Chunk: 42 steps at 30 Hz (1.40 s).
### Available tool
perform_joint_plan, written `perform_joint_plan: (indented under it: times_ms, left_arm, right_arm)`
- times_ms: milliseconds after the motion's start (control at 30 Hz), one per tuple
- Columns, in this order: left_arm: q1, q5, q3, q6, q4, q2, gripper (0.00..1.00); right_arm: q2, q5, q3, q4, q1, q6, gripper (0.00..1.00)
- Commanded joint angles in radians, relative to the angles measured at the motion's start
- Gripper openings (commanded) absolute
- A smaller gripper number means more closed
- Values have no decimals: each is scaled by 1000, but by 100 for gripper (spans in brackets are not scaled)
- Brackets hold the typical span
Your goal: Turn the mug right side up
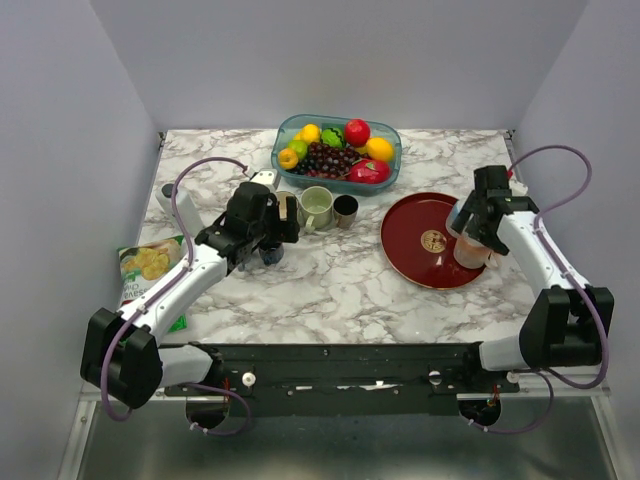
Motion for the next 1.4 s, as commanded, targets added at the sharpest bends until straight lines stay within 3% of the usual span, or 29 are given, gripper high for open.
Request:
perform_joint_plan:
  times_ms: [0, 167, 367, 1000, 1367]
  left_arm:
    - [5, 24, 25, 27, 32, 23, 99]
    - [8, 25, 26, 27, 33, 28, 99]
    - [10, 22, 28, 31, 33, 31, 99]
    - [11, 24, 16, 28, 33, 32, 99]
    - [13, 34, 0, 24, 39, 32, 99]
  right_arm:
    - [-60, -55, -61, 30, -112, 47, 100]
    - [-97, -95, -112, 125, -186, 32, 100]
    - [-140, -275, -191, 316, -291, -3, 99]
    - [-189, -685, -339, 390, -314, 205, 93]
    - [-195, -590, -326, 305, -223, 92, 89]
